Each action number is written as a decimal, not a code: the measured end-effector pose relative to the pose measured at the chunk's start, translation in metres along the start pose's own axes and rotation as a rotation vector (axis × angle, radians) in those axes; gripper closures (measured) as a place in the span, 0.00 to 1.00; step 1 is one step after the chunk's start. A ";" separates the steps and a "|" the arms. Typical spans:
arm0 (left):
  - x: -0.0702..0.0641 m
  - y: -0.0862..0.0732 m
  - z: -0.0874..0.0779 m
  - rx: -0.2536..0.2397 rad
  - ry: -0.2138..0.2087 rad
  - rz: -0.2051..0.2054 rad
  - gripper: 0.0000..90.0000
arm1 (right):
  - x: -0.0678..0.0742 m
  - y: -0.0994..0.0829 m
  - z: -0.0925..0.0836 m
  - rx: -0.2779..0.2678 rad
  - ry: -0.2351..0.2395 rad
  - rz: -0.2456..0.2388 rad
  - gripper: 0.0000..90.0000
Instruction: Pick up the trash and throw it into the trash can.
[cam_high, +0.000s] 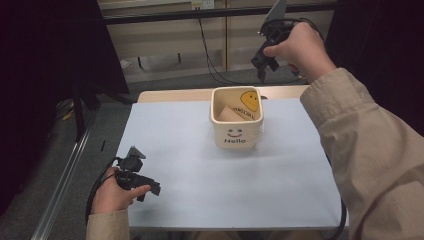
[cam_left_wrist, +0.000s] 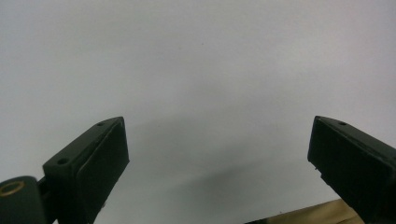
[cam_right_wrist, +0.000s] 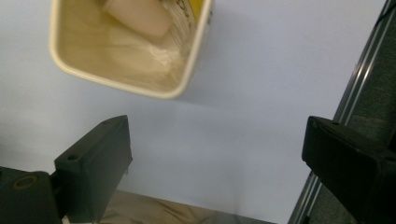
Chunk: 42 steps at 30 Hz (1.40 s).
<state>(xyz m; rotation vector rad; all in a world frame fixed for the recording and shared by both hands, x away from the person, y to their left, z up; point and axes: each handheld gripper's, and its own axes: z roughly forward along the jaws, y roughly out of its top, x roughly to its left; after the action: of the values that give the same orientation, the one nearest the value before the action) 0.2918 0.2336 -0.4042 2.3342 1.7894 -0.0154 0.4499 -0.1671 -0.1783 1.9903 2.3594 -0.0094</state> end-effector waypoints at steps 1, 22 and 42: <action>-0.001 0.000 0.001 -0.006 0.006 -0.006 0.06 | -0.004 -0.004 0.004 0.003 0.001 0.001 0.09; -0.003 -0.003 -0.003 -0.015 0.010 -0.001 0.06 | -0.055 -0.109 0.093 0.020 -0.023 -0.003 0.10; -0.002 -0.004 -0.004 -0.001 0.006 -0.006 0.06 | -0.071 -0.191 0.208 0.053 -0.032 -0.034 0.09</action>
<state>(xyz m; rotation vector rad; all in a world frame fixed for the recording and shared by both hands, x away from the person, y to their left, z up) 0.2871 0.2331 -0.4001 2.3301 1.7993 -0.0083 0.2819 -0.2772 -0.3889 1.9575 2.3980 -0.1056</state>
